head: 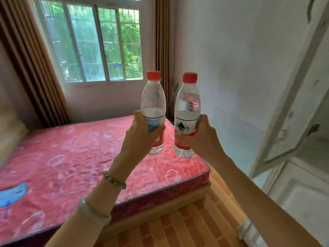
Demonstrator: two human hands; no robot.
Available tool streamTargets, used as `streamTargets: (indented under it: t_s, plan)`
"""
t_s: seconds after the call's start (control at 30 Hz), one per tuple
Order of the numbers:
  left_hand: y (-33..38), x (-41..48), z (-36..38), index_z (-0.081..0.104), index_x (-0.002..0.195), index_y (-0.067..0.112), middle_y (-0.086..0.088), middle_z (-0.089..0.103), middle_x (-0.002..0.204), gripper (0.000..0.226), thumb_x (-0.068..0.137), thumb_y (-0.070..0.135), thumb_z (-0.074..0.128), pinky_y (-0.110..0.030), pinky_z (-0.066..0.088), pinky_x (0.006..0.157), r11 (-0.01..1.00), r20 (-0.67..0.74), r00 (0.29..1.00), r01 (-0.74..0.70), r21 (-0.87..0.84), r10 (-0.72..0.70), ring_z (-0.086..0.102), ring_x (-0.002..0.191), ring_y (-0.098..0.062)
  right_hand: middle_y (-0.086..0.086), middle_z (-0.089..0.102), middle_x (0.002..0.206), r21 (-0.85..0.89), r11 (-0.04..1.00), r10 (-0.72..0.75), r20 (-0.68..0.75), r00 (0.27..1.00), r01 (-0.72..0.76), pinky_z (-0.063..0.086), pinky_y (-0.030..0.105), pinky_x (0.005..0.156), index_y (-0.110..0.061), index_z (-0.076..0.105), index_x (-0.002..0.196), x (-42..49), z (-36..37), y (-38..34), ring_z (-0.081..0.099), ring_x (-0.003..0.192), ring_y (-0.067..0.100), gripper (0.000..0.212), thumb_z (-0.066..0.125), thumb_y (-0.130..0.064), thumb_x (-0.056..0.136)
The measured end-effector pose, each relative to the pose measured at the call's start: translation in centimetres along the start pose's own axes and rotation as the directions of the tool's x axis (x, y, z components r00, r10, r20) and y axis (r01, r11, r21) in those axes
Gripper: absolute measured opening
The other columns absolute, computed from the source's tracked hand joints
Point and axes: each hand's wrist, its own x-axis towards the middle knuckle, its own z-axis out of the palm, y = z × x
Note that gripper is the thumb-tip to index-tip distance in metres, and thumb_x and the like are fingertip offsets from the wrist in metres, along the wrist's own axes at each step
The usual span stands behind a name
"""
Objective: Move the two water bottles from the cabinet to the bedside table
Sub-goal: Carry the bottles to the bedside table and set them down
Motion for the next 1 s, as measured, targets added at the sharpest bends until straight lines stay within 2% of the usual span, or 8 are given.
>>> streamTargets:
  t_s: [0.13,0.27,0.3,0.43,0.5,0.63,0.8,1.0]
  plan:
    - [-5.8,0.7,-6.3,0.035,0.112,0.009,-0.009,0.055,0.116,0.053,0.080,0.037,0.067,-0.037,0.046,0.073,0.994,-0.106,0.993,0.070,0.083,-0.061,0.057,0.100,-0.030,0.003,0.062,0.105,0.083,0.994,-0.080,0.084,0.993,0.073,0.046,0.022,0.068,-0.012,0.042,0.105,1.4,8.2,-3.8,0.056,0.085,0.014,0.059,0.082,-0.027,0.064]
    - [-11.0,0.2,-12.5,0.033,0.109,0.011,-0.008,0.055,0.114,0.053,0.078,0.035,0.069,-0.032,0.040,0.070,0.976,-0.215,0.968,0.160,0.148,-0.126,0.057,0.099,-0.027,-0.002,0.059,0.094,0.165,0.976,-0.169,0.167,0.971,0.142,0.039,0.008,0.055,-0.014,0.042,0.098,2.0,15.4,-7.7,0.055,0.079,0.012,0.056,0.084,-0.025,0.061]
    - [-12.2,0.0,-14.0,0.033,0.108,0.010,-0.009,0.055,0.113,0.053,0.078,0.034,0.070,-0.032,0.040,0.071,0.970,-0.249,0.958,0.185,0.157,-0.143,0.057,0.099,-0.027,-0.003,0.059,0.094,0.186,0.970,-0.193,0.203,0.960,0.155,0.039,0.008,0.056,-0.013,0.043,0.100,2.0,17.1,-8.7,0.055,0.080,0.011,0.057,0.083,-0.024,0.061]
    - [-16.6,-1.3,-19.3,0.031,0.103,0.012,-0.008,0.052,0.107,0.051,0.078,0.035,0.069,-0.031,0.038,0.070,0.935,-0.367,0.909,0.287,0.207,-0.198,0.056,0.098,-0.030,0.004,0.065,0.105,0.280,0.942,-0.270,0.318,0.909,0.183,0.049,0.027,0.071,-0.011,0.045,0.109,1.8,23.8,-12.2,0.062,0.088,0.018,0.062,0.083,-0.025,0.062]
    - [-18.3,-2.2,-21.6,0.029,0.102,0.013,-0.010,0.053,0.108,0.053,0.078,0.038,0.069,-0.030,0.037,0.068,0.904,-0.437,0.873,0.349,0.246,-0.218,0.057,0.098,-0.031,0.005,0.065,0.107,0.322,0.925,-0.318,0.370,0.873,0.201,0.052,0.030,0.073,-0.013,0.045,0.110,1.6,27.1,-13.9,0.063,0.090,0.019,0.063,0.083,-0.028,0.062]
    - [-21.3,-3.6,-25.6,0.030,0.105,0.010,-0.012,0.054,0.113,0.054,0.078,0.040,0.067,-0.021,0.031,0.064,0.828,-0.549,0.791,0.482,0.286,-0.271,0.055,0.095,-0.026,0.005,0.066,0.107,0.398,0.887,-0.411,0.454,0.791,0.232,0.054,0.036,0.075,-0.015,0.045,0.110,1.1,33.4,-17.1,0.064,0.091,0.022,0.062,0.083,-0.029,0.062]
    - [-25.1,-4.4,-29.9,0.031,0.104,0.008,-0.014,0.056,0.111,0.057,0.078,0.044,0.066,-0.034,0.040,0.067,0.722,-0.689,0.666,0.622,0.302,-0.285,0.058,0.099,-0.036,0.004,0.065,0.094,0.489,0.834,-0.519,0.540,0.663,0.254,0.053,0.043,0.071,-0.016,0.047,0.103,0.8,40.7,-20.5,0.063,0.084,0.024,0.058,0.083,-0.027,0.059]
    - [-29.5,-6.0,-34.1,0.034,0.117,0.012,-0.009,0.057,0.116,0.062,0.076,0.045,0.067,-0.043,0.052,0.081,0.657,-0.830,0.476,0.730,0.188,-0.292,0.058,0.102,-0.029,-0.010,0.058,0.082,0.623,0.757,-0.635,0.632,0.444,0.197,0.050,0.033,0.064,-0.020,0.044,0.098,0.2,49.6,-24.6,0.058,0.074,0.013,0.056,0.083,-0.023,0.059]
